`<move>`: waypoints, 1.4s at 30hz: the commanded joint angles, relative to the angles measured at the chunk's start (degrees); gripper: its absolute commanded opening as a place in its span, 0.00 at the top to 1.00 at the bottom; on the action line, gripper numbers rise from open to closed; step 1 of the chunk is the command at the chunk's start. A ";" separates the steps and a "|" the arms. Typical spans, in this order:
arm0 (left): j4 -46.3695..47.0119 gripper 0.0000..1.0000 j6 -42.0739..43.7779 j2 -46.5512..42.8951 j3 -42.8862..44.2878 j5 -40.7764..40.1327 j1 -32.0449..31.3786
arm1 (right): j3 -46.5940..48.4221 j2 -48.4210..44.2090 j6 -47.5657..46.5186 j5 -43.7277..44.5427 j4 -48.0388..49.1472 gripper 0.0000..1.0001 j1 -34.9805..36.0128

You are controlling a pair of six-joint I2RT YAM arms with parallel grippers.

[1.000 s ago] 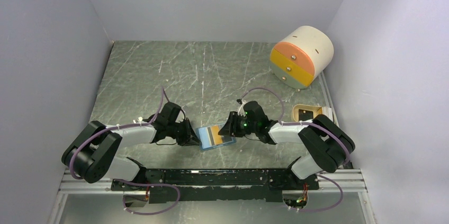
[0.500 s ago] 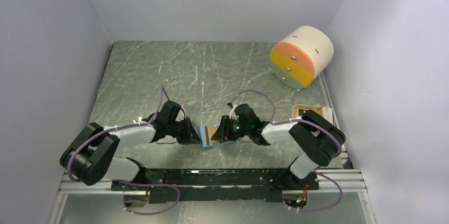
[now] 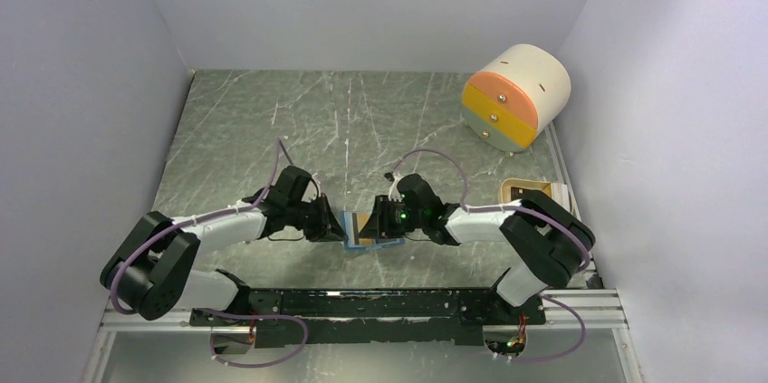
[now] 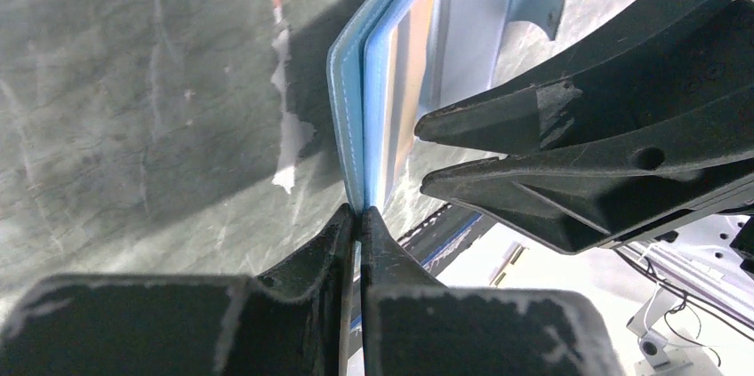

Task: Put the credit cards into the card holder
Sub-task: Insert the credit card into the card holder.

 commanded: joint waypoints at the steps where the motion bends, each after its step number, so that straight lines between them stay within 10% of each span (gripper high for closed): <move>1: -1.63 0.91 1.68 -1.57 2.83 -0.25 -0.30 | 1.89 -4.13 -3.97 4.55 -9.20 0.63 0.27; 14: -4.95 0.91 3.74 -1.69 6.67 1.87 -0.31 | 5.82 -5.51 -10.08 10.13 -18.76 0.82 -1.92; 34: -1.35 0.71 3.23 0.64 6.60 4.84 -0.33 | 1.81 -4.15 -9.58 7.90 -14.79 0.84 -3.56; 42: 0.82 0.81 2.44 1.52 6.32 4.16 -0.40 | 0.01 -4.30 -8.74 7.29 -12.63 0.84 -3.59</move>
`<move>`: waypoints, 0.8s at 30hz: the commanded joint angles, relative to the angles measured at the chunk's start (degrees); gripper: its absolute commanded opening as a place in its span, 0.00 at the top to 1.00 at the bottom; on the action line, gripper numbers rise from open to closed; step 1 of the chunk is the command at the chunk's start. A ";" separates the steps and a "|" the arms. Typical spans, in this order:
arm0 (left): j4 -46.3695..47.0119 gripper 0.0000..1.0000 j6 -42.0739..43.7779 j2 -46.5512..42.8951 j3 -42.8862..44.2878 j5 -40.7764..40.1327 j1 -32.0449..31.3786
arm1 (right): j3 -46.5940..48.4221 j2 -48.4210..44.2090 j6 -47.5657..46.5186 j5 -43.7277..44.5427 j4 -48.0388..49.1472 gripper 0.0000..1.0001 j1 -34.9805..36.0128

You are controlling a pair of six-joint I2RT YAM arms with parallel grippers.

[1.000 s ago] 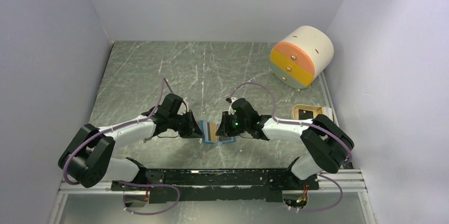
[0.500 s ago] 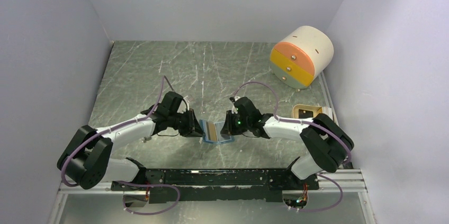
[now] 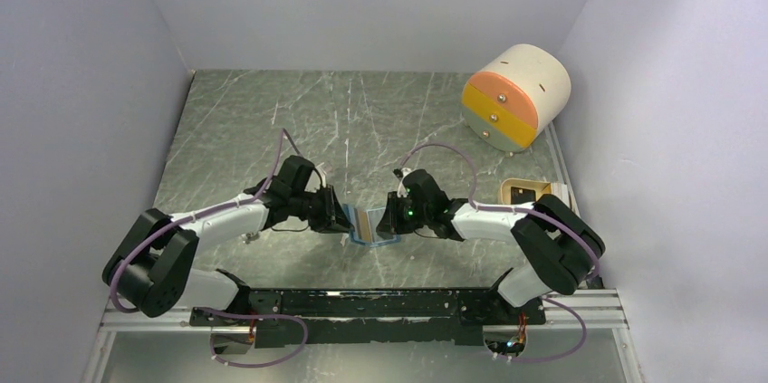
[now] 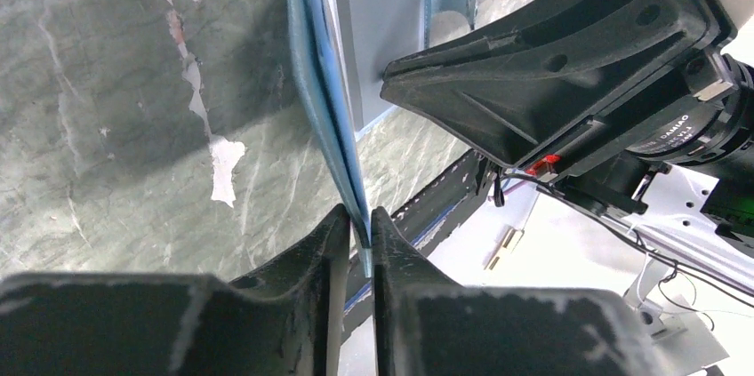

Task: Put the credit cards into the card holder
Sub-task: Insert the credit card into the card holder.

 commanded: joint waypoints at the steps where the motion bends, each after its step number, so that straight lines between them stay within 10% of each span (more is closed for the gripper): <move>1: 3.54 0.84 -0.64 1.21 0.49 1.10 -0.23 | -1.82 0.19 0.25 -0.18 0.77 0.84 -0.10; 24: 7.09 0.90 -0.75 6.77 1.06 0.01 -0.81 | -5.38 1.95 2.57 -2.21 7.15 0.84 -0.09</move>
